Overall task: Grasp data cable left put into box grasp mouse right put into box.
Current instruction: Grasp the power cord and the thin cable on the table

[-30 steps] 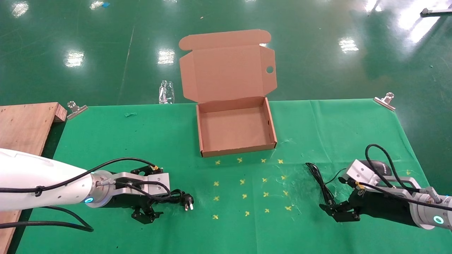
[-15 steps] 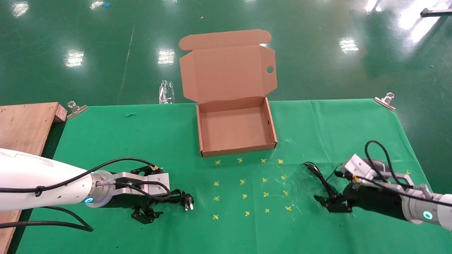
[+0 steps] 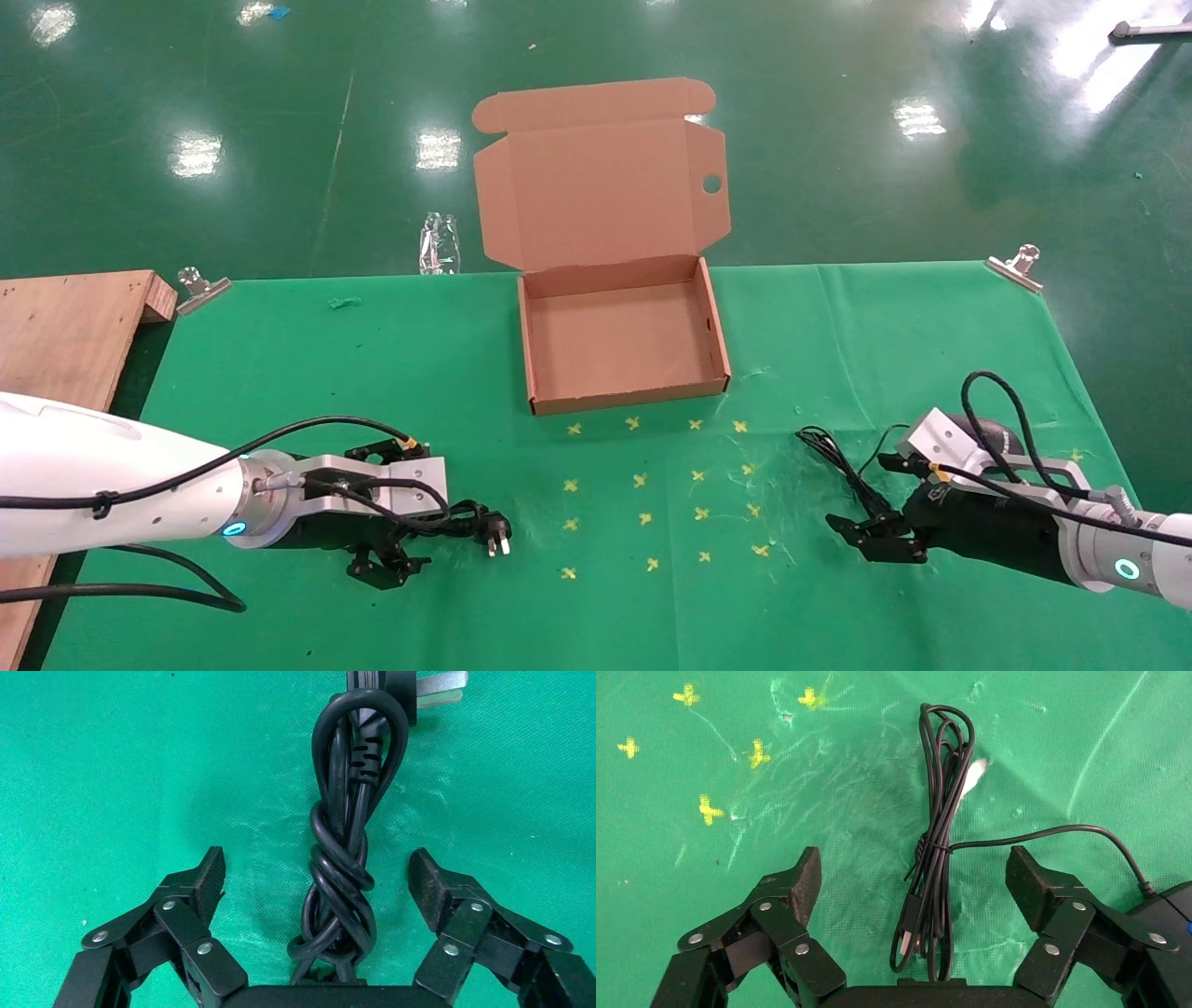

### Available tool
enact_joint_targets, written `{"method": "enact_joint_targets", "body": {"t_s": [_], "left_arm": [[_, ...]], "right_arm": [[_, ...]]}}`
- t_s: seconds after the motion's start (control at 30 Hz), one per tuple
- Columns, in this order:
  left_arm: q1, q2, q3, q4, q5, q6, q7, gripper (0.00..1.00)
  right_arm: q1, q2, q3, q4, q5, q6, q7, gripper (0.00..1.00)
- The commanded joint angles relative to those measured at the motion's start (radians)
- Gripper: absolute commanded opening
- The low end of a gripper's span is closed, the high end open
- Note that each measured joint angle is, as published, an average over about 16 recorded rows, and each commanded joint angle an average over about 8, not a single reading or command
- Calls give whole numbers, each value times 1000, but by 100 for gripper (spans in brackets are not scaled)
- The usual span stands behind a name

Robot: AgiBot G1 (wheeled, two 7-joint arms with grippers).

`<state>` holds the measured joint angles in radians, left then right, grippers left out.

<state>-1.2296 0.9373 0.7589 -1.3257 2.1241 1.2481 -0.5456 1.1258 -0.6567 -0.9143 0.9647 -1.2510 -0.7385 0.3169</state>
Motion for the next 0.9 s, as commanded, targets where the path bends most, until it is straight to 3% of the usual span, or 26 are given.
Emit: {"method": "enact_joint_targets", "body": {"t_s": [0.03,0.9], "left_arm": [[0,0,0,0,0,0,0,0],[0,0,-1,-1,0,-3,0,0]], "right_arm": [[1,0,-2,1,-3,-1,1,0],[4,2,-8,5,-12,-5,5,0]]}}
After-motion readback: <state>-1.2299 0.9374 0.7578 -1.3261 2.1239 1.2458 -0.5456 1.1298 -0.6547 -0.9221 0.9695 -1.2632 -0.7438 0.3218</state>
